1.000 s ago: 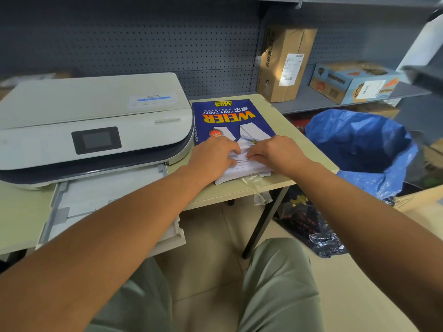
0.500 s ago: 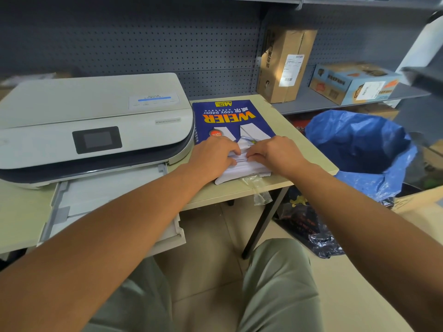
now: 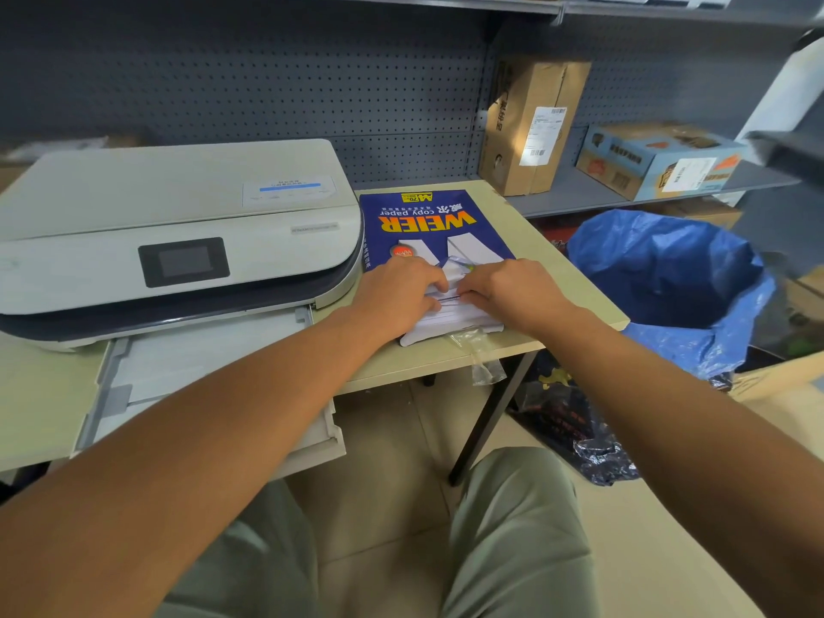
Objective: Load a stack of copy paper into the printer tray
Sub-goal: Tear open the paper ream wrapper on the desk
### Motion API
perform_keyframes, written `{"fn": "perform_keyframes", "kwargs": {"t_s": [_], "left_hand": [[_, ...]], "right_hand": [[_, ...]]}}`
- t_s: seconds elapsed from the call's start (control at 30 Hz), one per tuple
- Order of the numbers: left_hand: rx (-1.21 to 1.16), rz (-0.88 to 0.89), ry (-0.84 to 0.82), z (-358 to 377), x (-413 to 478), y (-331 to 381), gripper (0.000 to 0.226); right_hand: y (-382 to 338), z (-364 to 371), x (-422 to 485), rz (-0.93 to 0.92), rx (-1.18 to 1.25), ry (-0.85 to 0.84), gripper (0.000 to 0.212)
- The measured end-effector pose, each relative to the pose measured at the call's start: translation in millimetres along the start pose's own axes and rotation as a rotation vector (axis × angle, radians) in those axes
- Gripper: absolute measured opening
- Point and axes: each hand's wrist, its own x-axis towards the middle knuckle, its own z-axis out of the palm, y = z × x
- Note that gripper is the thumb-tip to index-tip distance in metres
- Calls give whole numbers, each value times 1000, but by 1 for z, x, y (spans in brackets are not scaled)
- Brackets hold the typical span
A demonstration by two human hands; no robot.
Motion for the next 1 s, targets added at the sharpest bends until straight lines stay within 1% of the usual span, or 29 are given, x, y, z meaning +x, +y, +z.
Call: {"fn": "perform_keyframes", "kwargs": {"t_s": [0.1, 0.17, 0.3, 0.47, 0.57, 0.63, 0.7, 0.8, 0.9, 1.0], "left_hand": [[12, 28, 25, 0, -1, 1, 36], [44, 51, 49, 1, -3, 3, 35], [111, 86, 99, 3, -9, 2, 21], [204, 159, 137, 3, -18, 9, 27], [200, 182, 168, 6, -25, 11, 25], [180, 176, 179, 7, -29, 13, 24], [179, 184, 183, 6, -30, 16, 25], [165, 201, 183, 2, -35, 20, 26], [154, 227, 159, -4, -41, 19, 28], [125, 229, 116, -9, -52, 16, 36]], "right_hand": [[-5, 10, 1, -5, -79, 64, 16], [-7, 15, -1, 4, -95, 136, 10], [-11, 22, -9, 38, -75, 247, 9], [-18, 26, -21, 55, -21, 367, 10], [-20, 32, -29, 83, 24, 347, 9], [-21, 35, -30, 117, 60, 295, 10], [-23, 35, -29, 118, 51, 246, 9], [-27, 27, -27, 149, 19, 205, 14], [-32, 21, -31, 195, 2, 191, 13], [-37, 21, -47, 213, 66, 225, 21]]}}
